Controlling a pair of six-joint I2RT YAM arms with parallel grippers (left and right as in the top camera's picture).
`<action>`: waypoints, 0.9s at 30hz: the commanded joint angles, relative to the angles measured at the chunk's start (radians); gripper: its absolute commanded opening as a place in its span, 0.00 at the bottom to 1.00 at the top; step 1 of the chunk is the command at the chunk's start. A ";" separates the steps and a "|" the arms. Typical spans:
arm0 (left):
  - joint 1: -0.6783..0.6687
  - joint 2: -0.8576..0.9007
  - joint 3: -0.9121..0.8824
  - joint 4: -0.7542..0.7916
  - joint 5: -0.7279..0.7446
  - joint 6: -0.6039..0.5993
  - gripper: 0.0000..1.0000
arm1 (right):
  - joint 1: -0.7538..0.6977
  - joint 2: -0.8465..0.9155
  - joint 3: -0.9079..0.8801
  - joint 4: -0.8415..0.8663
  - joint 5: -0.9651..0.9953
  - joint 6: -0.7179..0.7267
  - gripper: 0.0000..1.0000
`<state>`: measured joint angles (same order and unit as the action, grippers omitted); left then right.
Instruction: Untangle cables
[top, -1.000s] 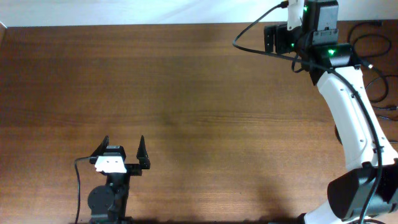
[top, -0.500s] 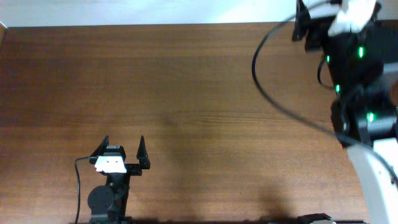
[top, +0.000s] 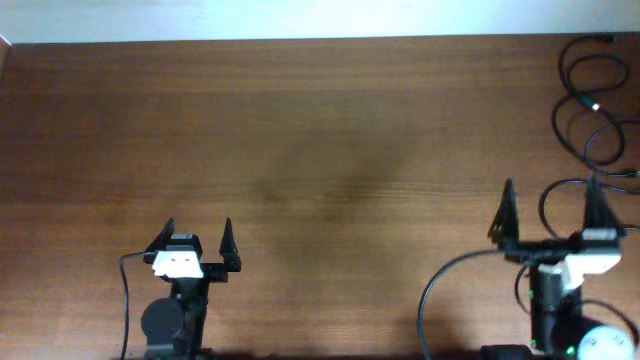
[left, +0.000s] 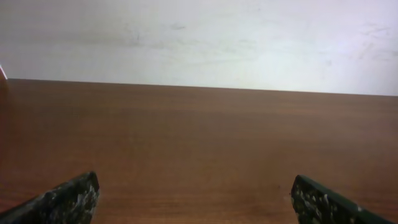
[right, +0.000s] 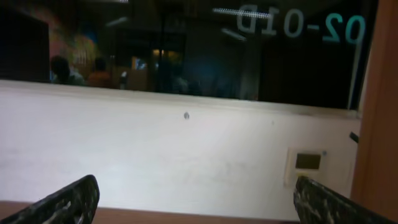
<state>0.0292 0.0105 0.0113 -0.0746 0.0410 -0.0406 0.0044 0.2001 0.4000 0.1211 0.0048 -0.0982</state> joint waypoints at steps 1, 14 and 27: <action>-0.001 -0.005 -0.003 -0.006 -0.003 0.019 0.99 | -0.006 -0.167 -0.165 0.050 -0.024 0.017 0.99; -0.001 -0.005 -0.003 -0.006 -0.003 0.019 0.99 | -0.042 -0.197 -0.394 0.093 -0.023 0.110 0.99; -0.001 -0.005 -0.003 -0.006 -0.003 0.019 0.99 | -0.044 -0.197 -0.394 -0.200 -0.050 -0.066 0.99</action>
<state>0.0292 0.0101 0.0113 -0.0742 0.0406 -0.0406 -0.0341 0.0120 0.0105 -0.0734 -0.0254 -0.1272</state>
